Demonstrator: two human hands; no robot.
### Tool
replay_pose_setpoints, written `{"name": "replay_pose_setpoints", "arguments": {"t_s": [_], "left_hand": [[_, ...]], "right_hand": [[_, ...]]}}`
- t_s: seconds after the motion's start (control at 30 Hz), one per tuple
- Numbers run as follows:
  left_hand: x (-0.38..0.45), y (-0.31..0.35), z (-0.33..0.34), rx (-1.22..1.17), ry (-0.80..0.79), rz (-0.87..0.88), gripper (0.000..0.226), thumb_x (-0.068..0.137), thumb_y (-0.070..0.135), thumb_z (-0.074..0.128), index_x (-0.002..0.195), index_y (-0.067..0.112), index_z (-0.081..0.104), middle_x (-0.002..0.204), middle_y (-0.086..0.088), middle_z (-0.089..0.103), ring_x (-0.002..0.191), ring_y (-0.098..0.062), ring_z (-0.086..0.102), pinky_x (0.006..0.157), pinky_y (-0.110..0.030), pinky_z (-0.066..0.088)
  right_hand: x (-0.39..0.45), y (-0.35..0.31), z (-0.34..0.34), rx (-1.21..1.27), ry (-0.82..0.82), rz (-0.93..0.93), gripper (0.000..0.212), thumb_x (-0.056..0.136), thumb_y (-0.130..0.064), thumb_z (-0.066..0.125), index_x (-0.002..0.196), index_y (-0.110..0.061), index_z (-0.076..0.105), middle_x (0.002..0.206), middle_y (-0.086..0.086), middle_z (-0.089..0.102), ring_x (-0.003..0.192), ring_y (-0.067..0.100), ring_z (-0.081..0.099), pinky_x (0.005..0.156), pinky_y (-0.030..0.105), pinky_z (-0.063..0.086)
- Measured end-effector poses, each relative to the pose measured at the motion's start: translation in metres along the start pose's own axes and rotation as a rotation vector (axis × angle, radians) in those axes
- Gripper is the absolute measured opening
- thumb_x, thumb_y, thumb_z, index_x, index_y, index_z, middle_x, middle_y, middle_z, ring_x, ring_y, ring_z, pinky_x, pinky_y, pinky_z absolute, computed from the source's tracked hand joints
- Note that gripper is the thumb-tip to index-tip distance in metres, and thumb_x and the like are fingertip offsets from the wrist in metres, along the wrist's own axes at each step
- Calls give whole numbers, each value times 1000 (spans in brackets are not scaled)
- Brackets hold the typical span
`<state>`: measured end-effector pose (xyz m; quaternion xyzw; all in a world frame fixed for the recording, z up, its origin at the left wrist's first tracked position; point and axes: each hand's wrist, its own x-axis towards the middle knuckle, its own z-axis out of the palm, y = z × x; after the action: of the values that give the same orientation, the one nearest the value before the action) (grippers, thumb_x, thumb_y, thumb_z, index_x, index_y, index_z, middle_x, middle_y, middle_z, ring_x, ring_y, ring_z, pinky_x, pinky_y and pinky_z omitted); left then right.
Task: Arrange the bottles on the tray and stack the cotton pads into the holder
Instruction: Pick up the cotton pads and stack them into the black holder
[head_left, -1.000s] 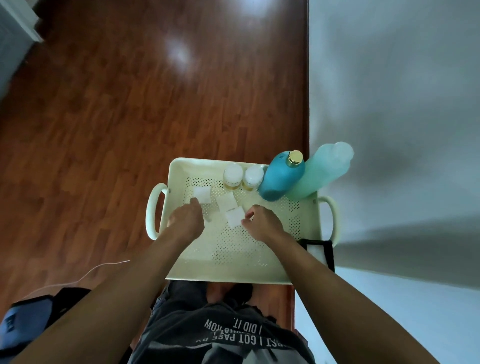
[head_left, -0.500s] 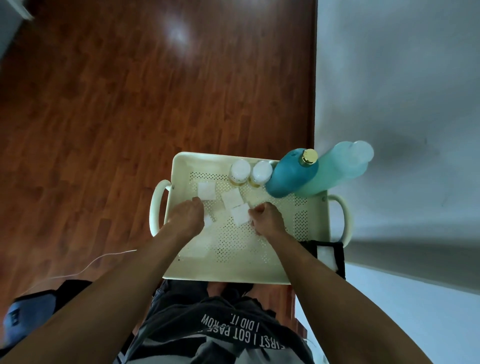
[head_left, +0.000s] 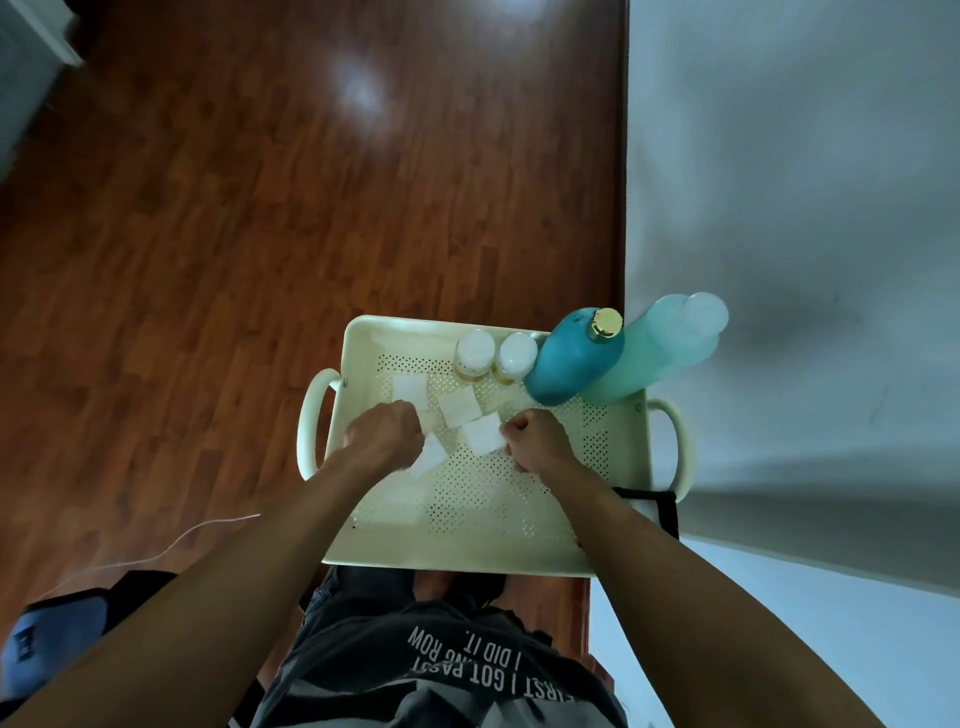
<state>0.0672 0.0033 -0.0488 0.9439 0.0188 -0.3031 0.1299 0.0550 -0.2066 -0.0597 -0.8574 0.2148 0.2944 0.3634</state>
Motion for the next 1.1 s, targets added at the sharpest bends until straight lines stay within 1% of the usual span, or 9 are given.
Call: {"name": "replay_pose_setpoints", "arguments": {"t_s": [0.13,0.27,0.4,0.47,0.57,0.73,0.87,1.0,1.1], "left_hand": [[-4,8,1,-152,-38,-20,19,93,22,65,84,10,76,77,-1,76,68,-17,71,69,-36,61],[-12,19,3,-283,-50,-20,20,93,27,67,86,11,77,80,2,77,66,-9,67,57,-24,49],[-21,29,3,-367,-48,-28,21,95,27,66,85,12,78,82,4,77,69,-9,67,59,-25,49],[-26,34,4,-411,-40,-26,21,95,28,65,86,13,78,81,4,76,71,-10,67,59,-25,48],[-33,40,6,-479,-4,-17,20,93,28,69,85,12,78,81,1,74,72,-13,64,60,-26,45],[-45,52,13,-643,6,-31,18,90,24,71,85,8,76,87,-7,74,70,-17,61,64,-28,45],[-54,68,18,-759,-31,-38,19,90,22,70,80,6,71,82,-6,70,72,-19,59,64,-27,43],[-66,86,22,-852,-98,-24,15,90,25,69,81,12,70,79,-2,67,62,-13,52,54,-23,38],[-72,98,26,-903,-135,-3,15,91,26,68,85,12,70,77,-2,65,62,-15,48,54,-23,36]], "right_hand": [[-7,-4,-19,-62,-32,-43,21,100,-25,57,107,-8,68,94,9,73,81,28,74,79,49,62],[-16,-6,-43,-156,-79,-94,25,100,-21,53,102,-1,67,83,9,72,72,27,75,73,47,64],[-29,-6,-66,-307,-62,-167,32,99,-21,48,78,-4,65,69,10,70,62,23,73,64,38,64],[-37,-3,-76,-348,-3,-196,35,97,-23,49,63,-14,53,57,3,60,54,19,67,55,31,56],[-48,3,-91,-392,72,-242,38,95,-26,53,58,-18,48,55,-1,54,52,14,53,48,27,40],[-68,19,-115,-310,134,-276,39,92,-25,55,56,-13,47,54,1,53,51,16,47,50,30,34],[-84,37,-130,-185,137,-259,41,90,-26,56,54,-17,39,50,-4,39,49,13,36,51,30,29],[-99,64,-144,63,124,-188,30,91,-28,62,68,-8,62,59,-2,51,52,12,42,53,28,35],[-113,89,-149,205,147,-122,15,91,-31,66,82,-21,74,61,-8,62,49,10,50,41,23,40]]}}
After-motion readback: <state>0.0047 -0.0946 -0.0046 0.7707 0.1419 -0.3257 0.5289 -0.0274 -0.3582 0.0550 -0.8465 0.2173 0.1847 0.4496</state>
